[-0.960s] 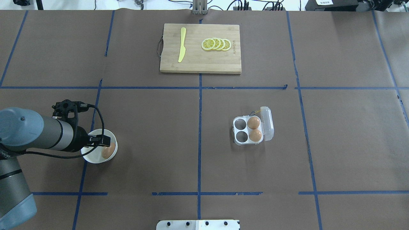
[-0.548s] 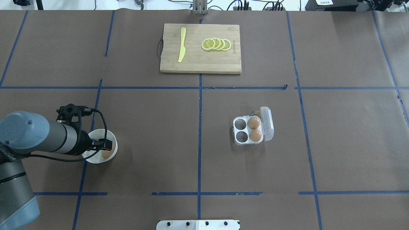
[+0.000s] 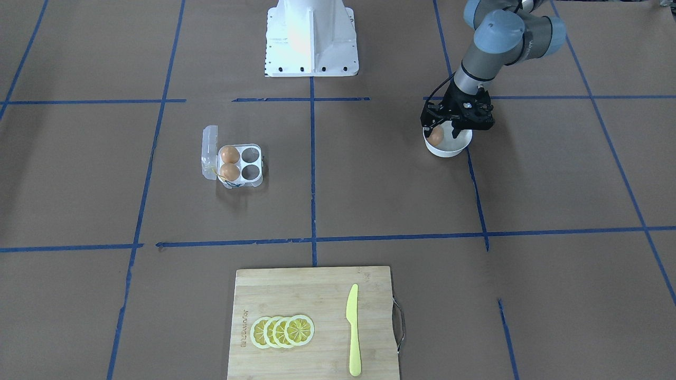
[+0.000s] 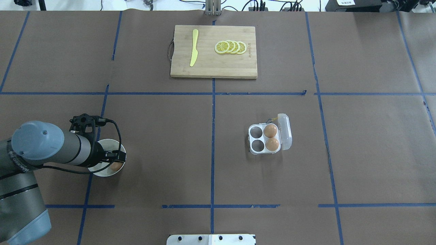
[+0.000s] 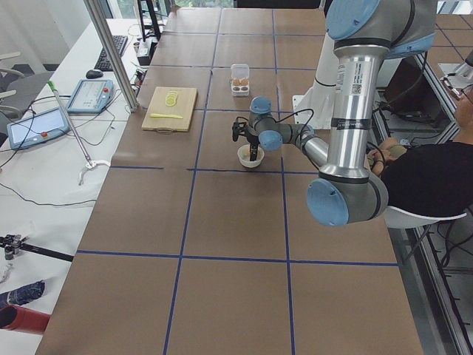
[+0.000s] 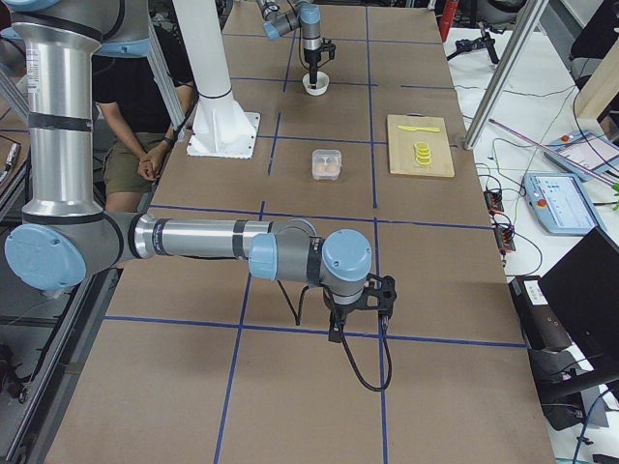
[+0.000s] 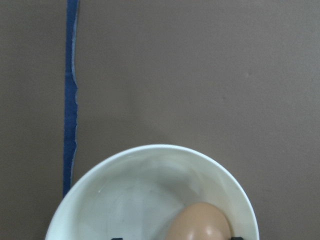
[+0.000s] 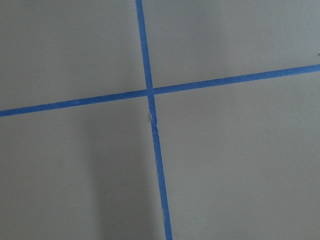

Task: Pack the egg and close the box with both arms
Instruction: 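Close the left gripper around the brown egg in the bowl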

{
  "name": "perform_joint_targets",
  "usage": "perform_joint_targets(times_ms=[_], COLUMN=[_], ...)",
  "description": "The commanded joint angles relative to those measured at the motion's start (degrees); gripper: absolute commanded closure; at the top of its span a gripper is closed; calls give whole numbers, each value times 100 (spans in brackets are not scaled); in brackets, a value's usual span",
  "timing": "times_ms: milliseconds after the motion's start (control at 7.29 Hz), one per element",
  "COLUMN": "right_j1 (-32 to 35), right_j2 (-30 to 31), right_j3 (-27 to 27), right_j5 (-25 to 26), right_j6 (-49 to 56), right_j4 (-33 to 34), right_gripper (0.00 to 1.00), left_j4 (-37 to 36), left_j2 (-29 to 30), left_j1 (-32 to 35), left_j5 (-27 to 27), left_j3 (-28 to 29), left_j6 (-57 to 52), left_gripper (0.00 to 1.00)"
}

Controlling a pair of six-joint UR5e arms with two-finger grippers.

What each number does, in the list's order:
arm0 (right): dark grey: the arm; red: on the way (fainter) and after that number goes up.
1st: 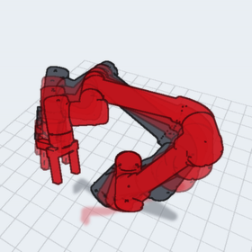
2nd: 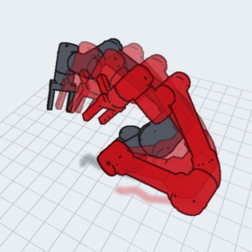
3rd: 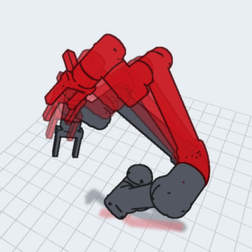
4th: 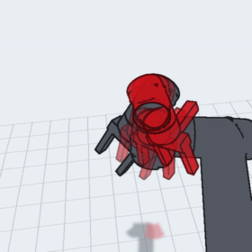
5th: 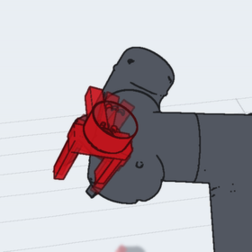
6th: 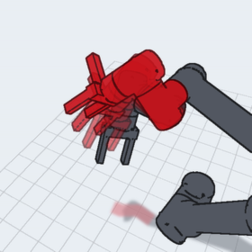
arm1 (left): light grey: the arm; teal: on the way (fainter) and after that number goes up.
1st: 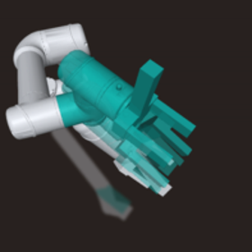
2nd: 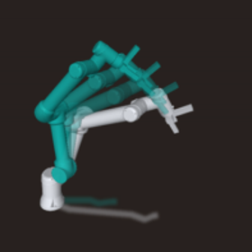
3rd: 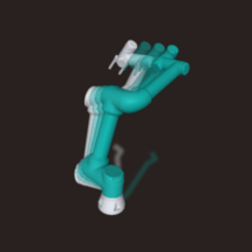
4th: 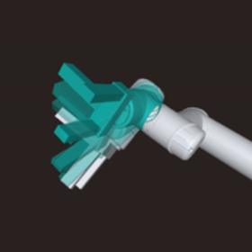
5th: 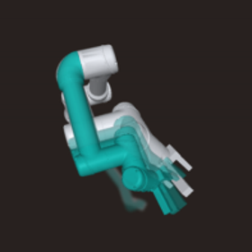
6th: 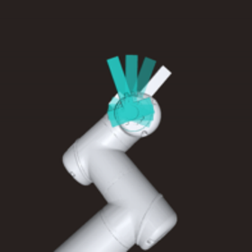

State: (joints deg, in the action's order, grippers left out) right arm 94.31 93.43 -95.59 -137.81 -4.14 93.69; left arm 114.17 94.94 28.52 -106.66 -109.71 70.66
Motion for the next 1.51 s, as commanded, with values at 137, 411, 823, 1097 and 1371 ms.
perform_joint_targets(times_ms=[137,411,823,1097,1371], right_j1=[0,0,0,0,0], right_j2=[-9,-9,-9,-18,-18], right_j3=[-21,-21,-30,-30,-30], right_j5=[0,0,-9,-9,-9], right_j6=[-8,-8,-8,-8,-8], right_j4=[0,0,0,0,0], right_gripper=[0,0,0,0,0], left_j4=[-9,-9,-44,-306,-343], left_j2=[16,7,-28,-28,-37], left_j1=[-4,-4,-13,-57,-66], left_j5=[-4,-4,-4,-13,-13], left_j3=[46,64,55,12,-15], left_j6=[0,0,0,17,44], left_gripper=[29,29,29,30,31])
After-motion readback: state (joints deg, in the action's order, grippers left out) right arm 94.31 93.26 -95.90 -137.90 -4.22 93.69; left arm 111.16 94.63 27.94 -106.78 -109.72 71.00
